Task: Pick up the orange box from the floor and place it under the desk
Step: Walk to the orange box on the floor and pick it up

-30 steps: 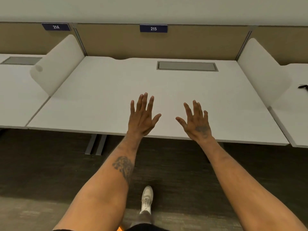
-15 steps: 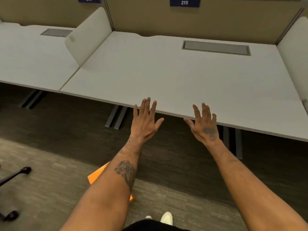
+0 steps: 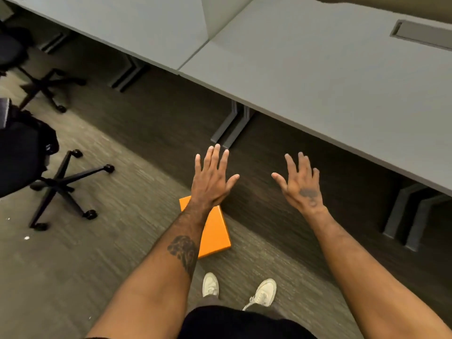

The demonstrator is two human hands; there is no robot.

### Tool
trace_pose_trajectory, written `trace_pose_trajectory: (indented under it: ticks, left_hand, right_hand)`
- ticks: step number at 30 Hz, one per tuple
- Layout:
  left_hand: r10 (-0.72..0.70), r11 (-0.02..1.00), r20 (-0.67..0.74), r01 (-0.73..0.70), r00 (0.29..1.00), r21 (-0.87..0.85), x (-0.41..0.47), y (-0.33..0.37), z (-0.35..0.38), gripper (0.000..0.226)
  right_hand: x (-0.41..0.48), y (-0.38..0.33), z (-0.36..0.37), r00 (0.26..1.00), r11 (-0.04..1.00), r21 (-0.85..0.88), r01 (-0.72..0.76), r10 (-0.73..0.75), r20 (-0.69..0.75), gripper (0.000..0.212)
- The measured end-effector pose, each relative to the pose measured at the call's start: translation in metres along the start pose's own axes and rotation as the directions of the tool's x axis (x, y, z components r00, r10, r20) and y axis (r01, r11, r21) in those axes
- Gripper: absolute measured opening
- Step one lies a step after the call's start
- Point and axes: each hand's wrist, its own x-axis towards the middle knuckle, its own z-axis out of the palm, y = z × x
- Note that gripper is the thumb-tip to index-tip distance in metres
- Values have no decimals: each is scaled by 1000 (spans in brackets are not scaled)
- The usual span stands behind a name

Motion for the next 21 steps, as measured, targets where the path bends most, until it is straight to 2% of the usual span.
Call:
trace_pose_trajectory:
  ticks: [5, 8, 12, 21]
  left_hand:
    - [-28, 999, 52, 29, 998, -22, -29, -67, 11, 77]
    - [-54, 997, 95, 58, 994, -42, -52, -112, 29, 77]
    - [-112, 989, 119, 123, 987, -87, -75, -157, 51, 77]
    - [-265, 950, 281, 300, 922, -91, -117, -205, 130, 79]
  right_hand:
    - [-7, -65, 40, 998, 996, 74, -38, 34, 51, 75]
    - [-14, -107, 74, 991, 996, 89, -23, 10, 137, 77]
    - [-11, -146, 107, 978, 979, 191, -70, 30, 208, 85]
    - [10, -179, 199, 925, 932, 309, -189, 64, 375, 79]
